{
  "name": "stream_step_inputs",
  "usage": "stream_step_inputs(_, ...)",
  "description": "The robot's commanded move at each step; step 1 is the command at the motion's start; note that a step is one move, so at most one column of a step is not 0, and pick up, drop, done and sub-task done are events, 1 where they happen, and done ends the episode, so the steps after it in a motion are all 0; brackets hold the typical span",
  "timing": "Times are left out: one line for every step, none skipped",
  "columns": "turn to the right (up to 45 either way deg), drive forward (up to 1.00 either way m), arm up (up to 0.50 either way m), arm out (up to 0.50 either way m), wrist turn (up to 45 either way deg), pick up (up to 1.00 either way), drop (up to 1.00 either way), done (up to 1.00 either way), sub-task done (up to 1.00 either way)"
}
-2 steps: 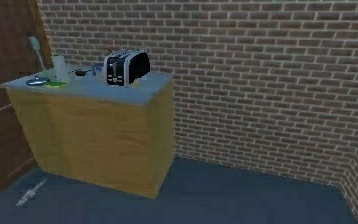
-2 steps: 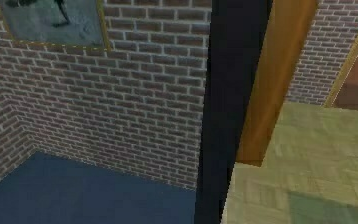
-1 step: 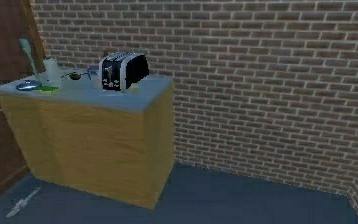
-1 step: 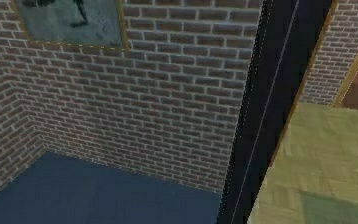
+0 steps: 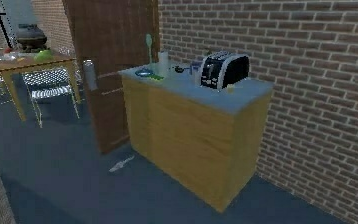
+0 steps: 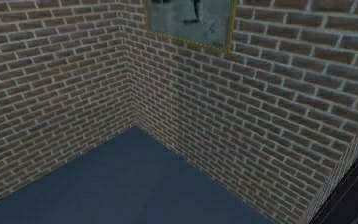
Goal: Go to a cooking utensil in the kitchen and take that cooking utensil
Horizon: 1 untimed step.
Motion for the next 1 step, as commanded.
stream_step_inputs(0.0,0.40,0.00,0.00,0.0,0.00,0.00,0.00,0.00)
